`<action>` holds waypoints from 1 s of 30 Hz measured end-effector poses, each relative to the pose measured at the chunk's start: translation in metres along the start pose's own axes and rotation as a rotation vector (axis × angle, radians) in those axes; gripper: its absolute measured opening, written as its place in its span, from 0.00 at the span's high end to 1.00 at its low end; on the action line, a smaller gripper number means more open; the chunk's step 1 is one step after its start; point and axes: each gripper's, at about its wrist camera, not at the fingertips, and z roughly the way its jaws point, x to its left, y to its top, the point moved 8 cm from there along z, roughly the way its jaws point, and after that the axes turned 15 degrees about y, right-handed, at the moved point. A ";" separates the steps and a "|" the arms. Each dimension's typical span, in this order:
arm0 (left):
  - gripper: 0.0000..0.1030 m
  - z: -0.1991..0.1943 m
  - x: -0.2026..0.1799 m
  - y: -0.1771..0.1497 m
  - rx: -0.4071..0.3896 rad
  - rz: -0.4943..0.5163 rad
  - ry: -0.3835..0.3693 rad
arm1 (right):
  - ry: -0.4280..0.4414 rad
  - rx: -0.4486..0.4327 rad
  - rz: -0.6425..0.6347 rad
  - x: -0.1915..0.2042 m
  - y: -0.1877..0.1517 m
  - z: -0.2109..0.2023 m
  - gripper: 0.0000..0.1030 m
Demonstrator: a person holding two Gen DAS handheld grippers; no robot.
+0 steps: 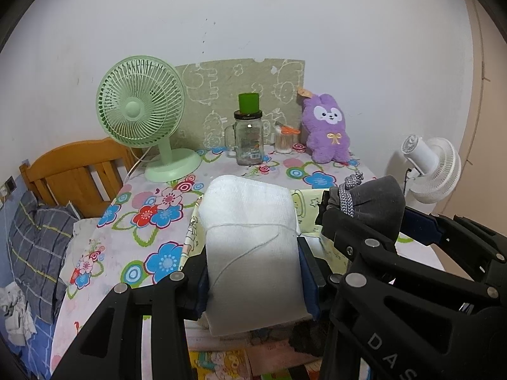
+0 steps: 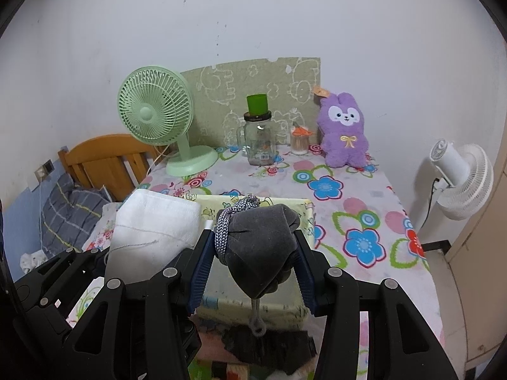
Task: Organize soft objects
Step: 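Lower the white cloth into the box with the left tool while the right tool carries the sock over it, then open the right tool to drop the gray sock into the box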
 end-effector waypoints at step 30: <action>0.12 0.079 -0.012 0.007 0.111 -0.011 -0.009 | 0.000 0.053 0.045 -0.037 0.012 0.076 0.49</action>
